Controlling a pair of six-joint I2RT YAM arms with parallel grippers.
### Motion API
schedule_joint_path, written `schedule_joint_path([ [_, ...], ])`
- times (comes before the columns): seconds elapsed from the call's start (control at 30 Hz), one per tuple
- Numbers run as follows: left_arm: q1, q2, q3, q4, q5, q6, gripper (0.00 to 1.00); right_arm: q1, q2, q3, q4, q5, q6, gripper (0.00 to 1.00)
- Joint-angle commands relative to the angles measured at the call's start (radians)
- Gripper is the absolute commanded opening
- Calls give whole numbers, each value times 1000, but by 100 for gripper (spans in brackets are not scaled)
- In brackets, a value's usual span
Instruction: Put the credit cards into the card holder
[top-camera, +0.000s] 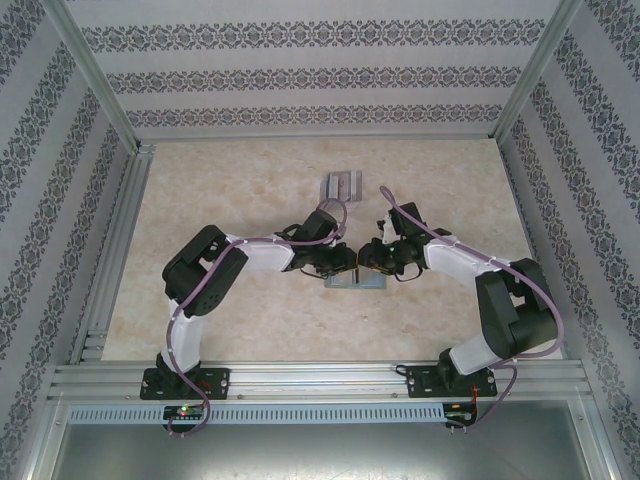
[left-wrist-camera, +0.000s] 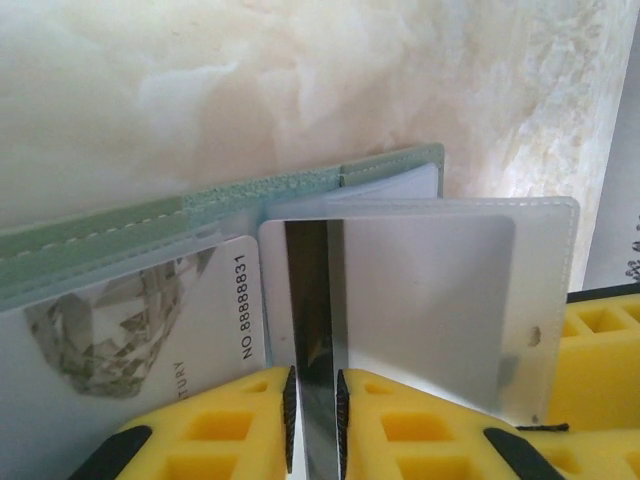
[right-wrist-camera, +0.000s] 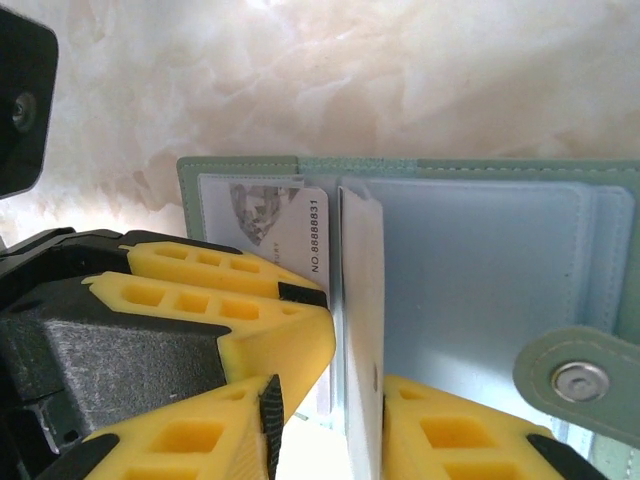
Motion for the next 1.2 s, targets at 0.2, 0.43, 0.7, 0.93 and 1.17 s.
schedule_joint_path([
  [0.2,8,-65,-89,160,-38,-78,23,66,18,60,76,-88,37,33],
  [0.43,23,-91,-194,286,-68,-154,16,110,76,105,80,-84,45,33],
  [0.7,79,-230,-348,325,-160,-165,16,162,137,181,39,-49,31,34],
  [0.93,118,-266,-430,386,-181,-199,16,202,185,235,35,-49,40,35],
  [1.17,218,-385,-490,231,-248,-151,17,168,130,238,5,-8,17,35],
])
